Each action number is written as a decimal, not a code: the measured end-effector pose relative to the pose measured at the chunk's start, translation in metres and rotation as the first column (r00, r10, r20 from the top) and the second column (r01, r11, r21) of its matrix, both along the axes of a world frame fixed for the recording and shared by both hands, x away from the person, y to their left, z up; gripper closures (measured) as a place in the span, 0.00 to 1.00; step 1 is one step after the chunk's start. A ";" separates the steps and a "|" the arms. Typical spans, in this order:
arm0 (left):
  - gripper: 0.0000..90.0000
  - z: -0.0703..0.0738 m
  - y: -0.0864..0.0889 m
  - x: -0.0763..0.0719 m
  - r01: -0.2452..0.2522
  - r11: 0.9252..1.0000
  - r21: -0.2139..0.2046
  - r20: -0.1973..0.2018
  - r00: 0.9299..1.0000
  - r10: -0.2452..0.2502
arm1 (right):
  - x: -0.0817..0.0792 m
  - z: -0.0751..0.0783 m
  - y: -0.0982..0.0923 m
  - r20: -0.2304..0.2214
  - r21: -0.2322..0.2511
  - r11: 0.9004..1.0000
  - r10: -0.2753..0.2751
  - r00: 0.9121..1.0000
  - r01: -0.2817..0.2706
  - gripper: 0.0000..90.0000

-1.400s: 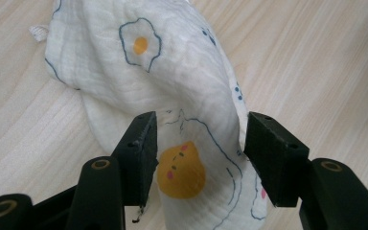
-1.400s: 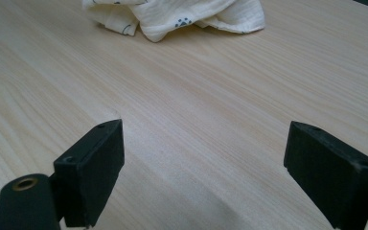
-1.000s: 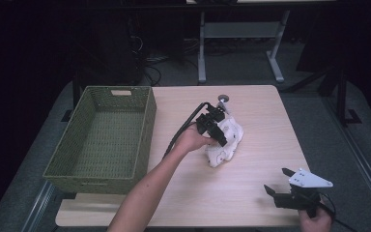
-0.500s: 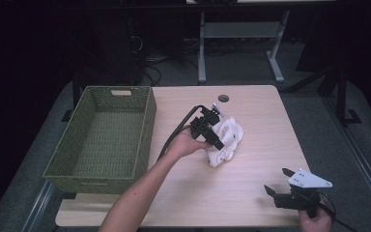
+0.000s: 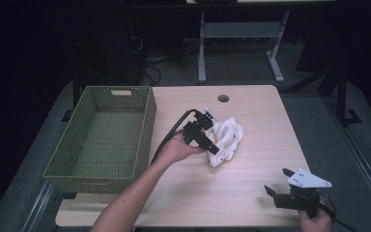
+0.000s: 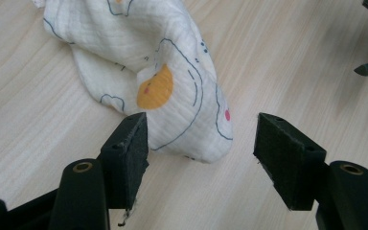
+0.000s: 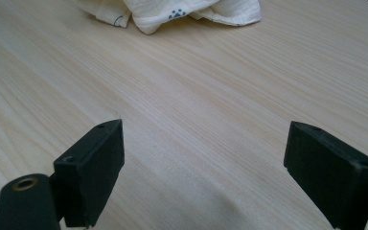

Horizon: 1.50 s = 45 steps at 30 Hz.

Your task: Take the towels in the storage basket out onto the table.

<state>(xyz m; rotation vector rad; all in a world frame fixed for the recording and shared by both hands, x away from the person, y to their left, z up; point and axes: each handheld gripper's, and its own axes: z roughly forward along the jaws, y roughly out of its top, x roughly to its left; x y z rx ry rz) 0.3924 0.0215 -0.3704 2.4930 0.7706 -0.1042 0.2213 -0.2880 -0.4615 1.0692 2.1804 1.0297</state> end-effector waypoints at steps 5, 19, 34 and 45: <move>0.40 -0.001 0.007 -0.007 0.005 1.000 -0.024 0.000 1.000 -0.005 | 0.000 0.000 0.000 0.002 -0.004 1.000 0.000 1.000 0.000 0.15; 0.39 -0.009 0.022 -0.029 0.029 0.999 -0.043 0.005 1.000 -0.029 | 0.001 -0.002 0.000 -0.002 -0.008 1.000 -0.004 1.000 0.004 0.15; 0.38 -0.022 0.043 -0.061 0.044 0.996 -0.077 0.018 0.999 -0.043 | 0.000 -0.003 0.000 -0.006 -0.012 1.000 -0.008 1.000 0.008 0.15; 0.36 -0.030 0.055 -0.082 0.052 0.994 -0.099 0.038 0.998 -0.048 | 0.000 -0.003 0.000 -0.004 -0.015 1.000 -0.008 1.000 0.008 0.15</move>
